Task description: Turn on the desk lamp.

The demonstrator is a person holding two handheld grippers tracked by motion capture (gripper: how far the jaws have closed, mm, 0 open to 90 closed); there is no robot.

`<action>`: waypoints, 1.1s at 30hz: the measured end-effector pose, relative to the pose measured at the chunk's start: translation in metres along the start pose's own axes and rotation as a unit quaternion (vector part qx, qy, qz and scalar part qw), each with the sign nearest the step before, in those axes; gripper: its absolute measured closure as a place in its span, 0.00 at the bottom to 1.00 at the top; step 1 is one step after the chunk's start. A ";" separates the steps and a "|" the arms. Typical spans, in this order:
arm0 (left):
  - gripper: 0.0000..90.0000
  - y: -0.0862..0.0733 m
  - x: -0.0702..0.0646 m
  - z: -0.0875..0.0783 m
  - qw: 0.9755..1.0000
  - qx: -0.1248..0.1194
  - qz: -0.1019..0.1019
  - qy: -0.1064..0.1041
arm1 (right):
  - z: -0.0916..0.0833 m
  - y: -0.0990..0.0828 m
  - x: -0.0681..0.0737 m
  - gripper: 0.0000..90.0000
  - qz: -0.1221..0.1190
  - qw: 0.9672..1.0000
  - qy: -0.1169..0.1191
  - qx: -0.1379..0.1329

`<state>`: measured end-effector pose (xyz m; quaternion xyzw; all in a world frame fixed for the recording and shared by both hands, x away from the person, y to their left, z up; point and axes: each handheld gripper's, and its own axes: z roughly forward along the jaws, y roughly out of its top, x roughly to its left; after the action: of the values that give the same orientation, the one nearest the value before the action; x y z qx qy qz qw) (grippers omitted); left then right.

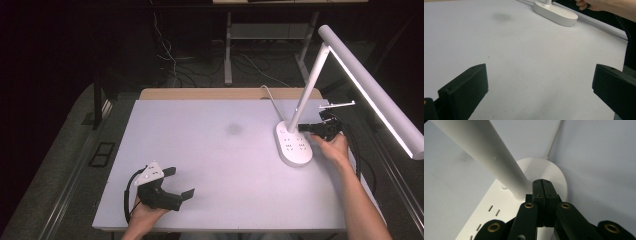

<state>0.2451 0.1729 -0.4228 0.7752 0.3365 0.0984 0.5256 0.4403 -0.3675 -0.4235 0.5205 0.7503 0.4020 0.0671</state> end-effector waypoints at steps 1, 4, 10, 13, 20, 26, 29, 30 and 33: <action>0.00 0.000 0.000 0.000 1.000 0.000 0.000 0.000 | 0.000 0.000 0.001 1.00 -0.003 1.000 0.002 0.001; 0.00 0.000 0.000 0.000 1.000 -0.001 0.000 0.000 | 0.000 0.001 0.004 1.00 -0.006 1.000 0.002 0.002; 0.00 0.000 0.000 0.000 1.000 -0.001 0.000 0.001 | -0.003 0.003 0.007 1.00 -0.008 1.000 -0.003 0.003; 0.00 0.000 0.000 0.000 1.000 0.000 0.002 0.001 | -0.009 0.004 0.008 1.00 -0.007 1.000 -0.007 0.002; 0.00 0.000 -0.001 0.000 1.000 0.000 0.002 0.002 | -0.024 0.004 0.008 1.00 -0.002 1.000 -0.012 -0.004; 0.00 0.000 -0.001 0.000 1.000 0.001 0.003 0.001 | -0.036 0.003 0.013 1.00 -0.009 1.000 -0.009 -0.010; 0.00 0.000 -0.002 0.000 1.000 0.000 0.004 0.002 | -0.041 0.003 0.018 1.00 -0.010 1.000 -0.006 -0.015; 0.00 0.000 -0.002 0.000 1.000 -0.001 0.003 0.002 | -0.041 0.003 0.018 1.00 -0.010 1.000 -0.006 -0.015; 0.00 0.000 -0.002 -0.001 1.000 -0.001 0.002 0.002 | -0.045 0.001 0.022 1.00 -0.011 1.000 -0.006 -0.017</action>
<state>0.2432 0.1720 -0.4218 0.7751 0.3359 0.1015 0.5255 0.4080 -0.3728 -0.3858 0.5139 0.7485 0.4105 0.0846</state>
